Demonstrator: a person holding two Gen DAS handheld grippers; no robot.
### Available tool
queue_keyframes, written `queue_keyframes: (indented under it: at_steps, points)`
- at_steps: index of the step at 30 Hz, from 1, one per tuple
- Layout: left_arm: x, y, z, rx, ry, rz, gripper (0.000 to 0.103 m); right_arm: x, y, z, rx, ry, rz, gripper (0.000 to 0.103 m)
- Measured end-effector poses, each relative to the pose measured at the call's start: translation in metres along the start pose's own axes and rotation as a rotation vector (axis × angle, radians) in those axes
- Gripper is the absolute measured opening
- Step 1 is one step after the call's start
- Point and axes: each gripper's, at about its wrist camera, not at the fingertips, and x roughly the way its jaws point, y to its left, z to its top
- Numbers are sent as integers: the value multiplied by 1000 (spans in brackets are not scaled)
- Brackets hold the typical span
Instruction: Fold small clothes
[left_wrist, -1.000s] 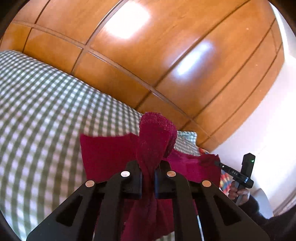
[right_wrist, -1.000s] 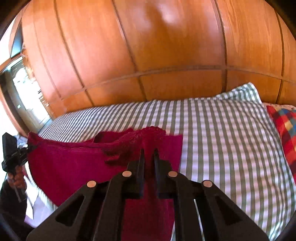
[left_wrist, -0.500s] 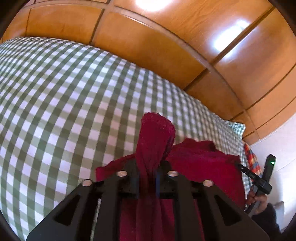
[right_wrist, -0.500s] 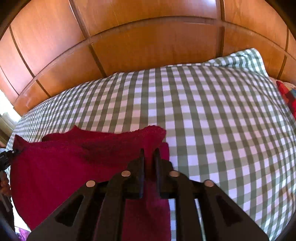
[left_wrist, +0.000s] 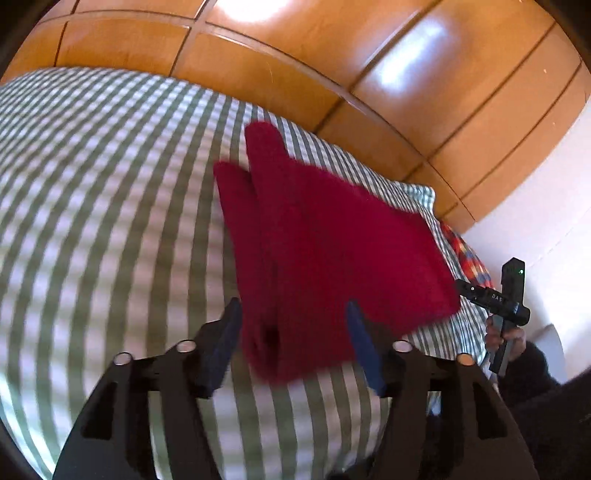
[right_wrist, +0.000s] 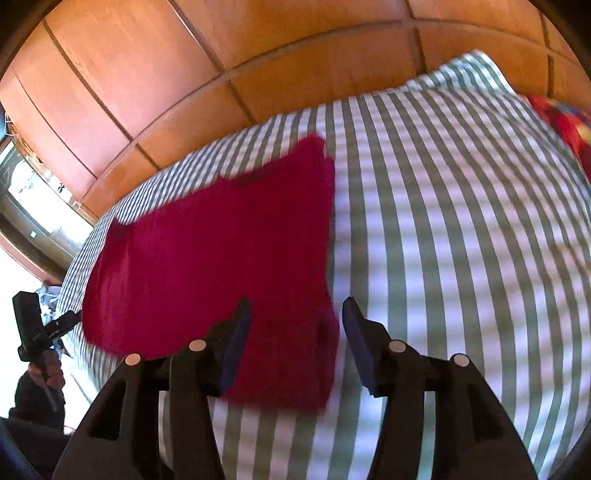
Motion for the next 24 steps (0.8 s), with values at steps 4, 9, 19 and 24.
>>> queue_keyframes:
  at_steps: [4, 9, 19, 24]
  points:
    - [9, -8, -22, 3, -5, 1, 61, -1, -3, -22, 31, 8, 7, 52]
    - [28, -14, -18, 26, -11, 4, 22, 14, 7, -24, 3, 45, -37, 17]
    - [4, 5, -31, -1, 10, -15, 8, -4, 20, -40, -94, 72, -96, 9]
    - [12, 24, -45, -120, 25, -48, 13, 2, 14, -46, -56, 84, -91, 9]
